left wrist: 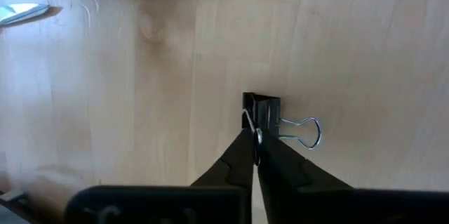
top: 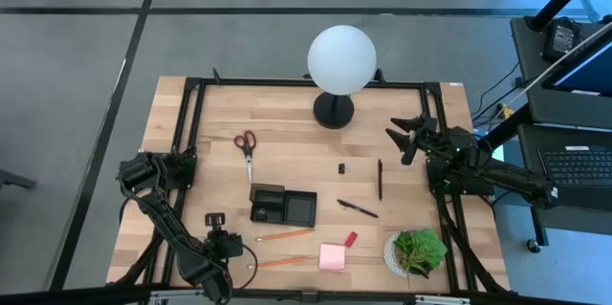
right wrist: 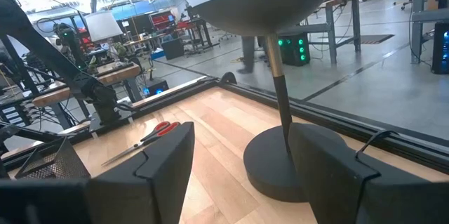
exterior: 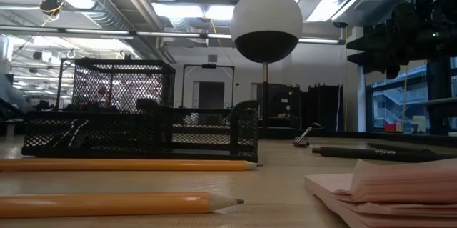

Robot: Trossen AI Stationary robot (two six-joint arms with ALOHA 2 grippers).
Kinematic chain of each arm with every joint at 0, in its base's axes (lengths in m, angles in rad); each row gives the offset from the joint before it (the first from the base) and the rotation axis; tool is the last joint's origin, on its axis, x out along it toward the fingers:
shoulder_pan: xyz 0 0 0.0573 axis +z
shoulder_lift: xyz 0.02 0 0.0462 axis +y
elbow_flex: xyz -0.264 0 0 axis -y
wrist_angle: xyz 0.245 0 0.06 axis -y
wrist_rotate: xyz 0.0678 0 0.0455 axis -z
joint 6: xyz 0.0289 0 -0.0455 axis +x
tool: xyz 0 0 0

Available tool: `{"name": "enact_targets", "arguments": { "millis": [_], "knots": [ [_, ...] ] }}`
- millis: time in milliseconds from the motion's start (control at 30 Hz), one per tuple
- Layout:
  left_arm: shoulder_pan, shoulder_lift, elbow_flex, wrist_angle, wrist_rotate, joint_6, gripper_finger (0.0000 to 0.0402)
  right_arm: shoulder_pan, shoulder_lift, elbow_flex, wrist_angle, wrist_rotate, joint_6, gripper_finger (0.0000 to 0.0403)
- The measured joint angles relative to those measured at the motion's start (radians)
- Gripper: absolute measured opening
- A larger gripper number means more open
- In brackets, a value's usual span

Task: Pick and place office supplies into organizer
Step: Put the bottom black binder clip into the black desk organizer

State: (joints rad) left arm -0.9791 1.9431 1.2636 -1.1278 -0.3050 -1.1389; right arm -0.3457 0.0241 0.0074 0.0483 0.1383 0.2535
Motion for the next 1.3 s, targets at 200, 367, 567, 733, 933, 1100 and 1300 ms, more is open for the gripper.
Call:
{"name": "enact_targets", "arguments": {
  "millis": [200,367,567,733,933,1100,1300],
  "knots": [
    [0.008,-0.015,0.054,-0.062,-0.044,0.0,0.0003,0.0,0.0,0.0,0.0,0.0,0.0,0.0236],
    [0.041,-0.086,0.083,-0.085,-0.268,-0.001,0.0003,0.0,0.0,0.0,0.0,0.0,0.001,0.0236],
    [0.114,-0.102,0.082,-0.078,-0.345,0.1,0.0002,0.0,0.0,0.0,0.0,0.0,0.003,0.0236],
    [0.184,-0.09,0.082,-0.021,-0.35,0.259,0.0002,0.0,0.0,0.0,0.0,0.0,0.003,0.0236],
    [0.254,-0.09,0.082,0.011,-0.268,0.358,0.0002,0.0,0.0,0.0,0.0,0.0,0.003,0.0236],
    [0.291,-0.09,0.082,0.033,-0.148,0.419,0.0002,0.0,0.0,0.0,0.0,0.0,0.0,0.0236],
    [0.33,-0.092,0.082,0.038,-0.072,0.447,0.0002,0.0,0.0,0.0,0.0,0.0,0.0,0.0236]
  ]
}}
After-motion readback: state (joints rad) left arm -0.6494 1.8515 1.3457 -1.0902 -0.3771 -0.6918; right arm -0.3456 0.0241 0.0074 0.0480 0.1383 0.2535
